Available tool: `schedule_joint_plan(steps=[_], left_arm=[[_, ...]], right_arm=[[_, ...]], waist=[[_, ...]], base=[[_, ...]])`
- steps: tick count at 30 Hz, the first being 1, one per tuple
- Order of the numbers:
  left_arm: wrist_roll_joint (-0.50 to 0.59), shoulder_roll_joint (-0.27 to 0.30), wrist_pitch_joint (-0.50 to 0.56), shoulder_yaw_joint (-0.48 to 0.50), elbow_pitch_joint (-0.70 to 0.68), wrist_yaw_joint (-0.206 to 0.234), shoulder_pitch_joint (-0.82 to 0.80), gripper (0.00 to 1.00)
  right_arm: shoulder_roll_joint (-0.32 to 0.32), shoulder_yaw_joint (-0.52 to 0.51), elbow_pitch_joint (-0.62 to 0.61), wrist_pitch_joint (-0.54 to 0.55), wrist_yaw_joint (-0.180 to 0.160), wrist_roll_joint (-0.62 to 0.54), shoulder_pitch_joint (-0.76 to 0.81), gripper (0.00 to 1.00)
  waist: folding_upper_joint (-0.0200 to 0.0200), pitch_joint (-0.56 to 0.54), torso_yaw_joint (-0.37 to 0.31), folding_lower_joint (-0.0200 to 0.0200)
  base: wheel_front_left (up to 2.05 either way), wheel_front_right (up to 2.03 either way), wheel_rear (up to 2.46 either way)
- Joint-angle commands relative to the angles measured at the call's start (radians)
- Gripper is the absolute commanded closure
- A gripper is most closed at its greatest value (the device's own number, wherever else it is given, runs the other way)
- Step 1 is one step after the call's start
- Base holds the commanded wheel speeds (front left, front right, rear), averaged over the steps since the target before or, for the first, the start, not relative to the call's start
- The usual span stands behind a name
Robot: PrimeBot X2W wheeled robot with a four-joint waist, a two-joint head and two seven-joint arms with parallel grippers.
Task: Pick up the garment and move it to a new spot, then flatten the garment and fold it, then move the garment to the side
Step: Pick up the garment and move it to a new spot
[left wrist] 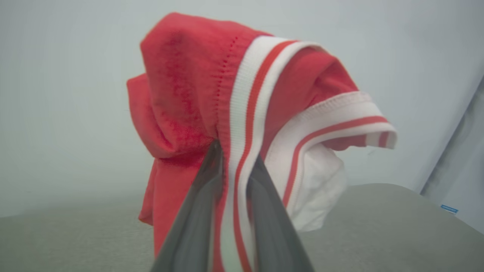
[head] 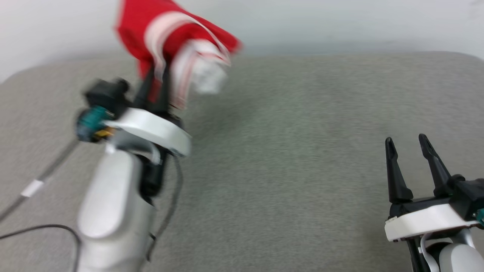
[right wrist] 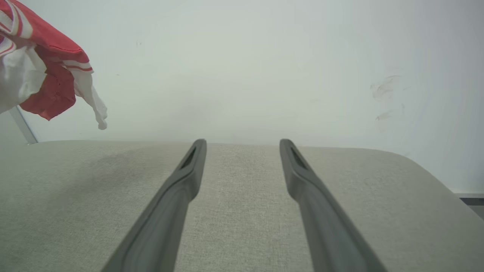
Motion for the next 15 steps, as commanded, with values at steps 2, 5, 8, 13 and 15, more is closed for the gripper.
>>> schedule_joint_plan(steps=[2,5,8,13,15], left_arm=[[-0.007,-0.041,0.003,-0.053,-0.026,-0.014,0.046,1.0],[-0.019,-0.079,0.02,-0.141,-0.036,-0.031,0.095,1.0],[-0.03,-0.093,0.046,-0.245,-0.021,-0.043,0.137,1.0],[-0.026,-0.102,0.105,-0.407,0.056,-0.057,0.202,1.0],[-0.024,-0.102,0.133,-0.46,0.096,-0.063,0.221,1.0]], right_arm=[[0.001,-0.008,-0.006,0.004,0.0,0.011,0.022,0.0],[0.001,-0.021,-0.014,0.007,0.0,0.018,0.04,0.0],[0.001,-0.026,-0.023,0.01,0.0,0.024,0.052,0.0],[0.001,-0.026,-0.028,0.001,0.0,0.032,0.057,0.0],[0.001,-0.027,-0.026,-0.001,0.0,0.038,0.05,0.0]], waist=[[0.0,-0.038,-0.079,0.0001],[0.0,-0.028,-0.102,0.0001],[0.0,-0.003,-0.115,0.0001],[0.0,0.037,-0.12,0.0001],[0.0,0.048,-0.114,0.0001]], base=[[0.0,0.0,0.0],[0.0,0.0,0.0],[0.0,0.0,0.0],[0.0,0.0,0.0],[0.0,0.0,0.0]])
